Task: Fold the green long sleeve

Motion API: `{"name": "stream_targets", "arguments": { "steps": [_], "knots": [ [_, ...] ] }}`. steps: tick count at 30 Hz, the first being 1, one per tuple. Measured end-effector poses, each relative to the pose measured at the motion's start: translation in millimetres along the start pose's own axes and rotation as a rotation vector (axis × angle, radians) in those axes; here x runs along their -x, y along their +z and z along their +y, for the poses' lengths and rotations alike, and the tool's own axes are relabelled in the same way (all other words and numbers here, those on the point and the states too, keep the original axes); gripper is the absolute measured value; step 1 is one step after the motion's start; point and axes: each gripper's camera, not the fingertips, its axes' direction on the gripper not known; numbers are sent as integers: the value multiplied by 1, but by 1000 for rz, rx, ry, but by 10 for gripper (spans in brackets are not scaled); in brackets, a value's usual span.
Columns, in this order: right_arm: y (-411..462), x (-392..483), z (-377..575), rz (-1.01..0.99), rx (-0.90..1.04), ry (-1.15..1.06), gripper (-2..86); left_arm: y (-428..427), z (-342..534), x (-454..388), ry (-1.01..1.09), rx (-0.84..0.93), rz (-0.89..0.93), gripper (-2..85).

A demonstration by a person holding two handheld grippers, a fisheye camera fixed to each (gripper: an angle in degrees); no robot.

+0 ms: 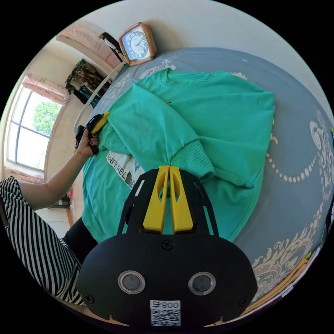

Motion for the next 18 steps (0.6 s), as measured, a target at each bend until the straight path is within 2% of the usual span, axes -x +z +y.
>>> {"name": "stream_targets", "arguments": {
  "steps": [2,6,10,14,18],
  "knots": [
    [-4,-22,4,-126,-6,81,0,6,3,-2,-3,9,-9,10],
    [-28,-18,14,-120,-48,73,0,15,20,-6,-90,-9,58,10],
    [-56,-33,38,-110,-162,147,0,18,51,-27,-55,-36,90,8],
    [-38,-61,54,-102,-70,258,1,33,81,-41,-51,-2,38,6],
    [-46,-67,76,-165,-130,308,2,59,118,-58,-36,48,32,8]
  ]
}}
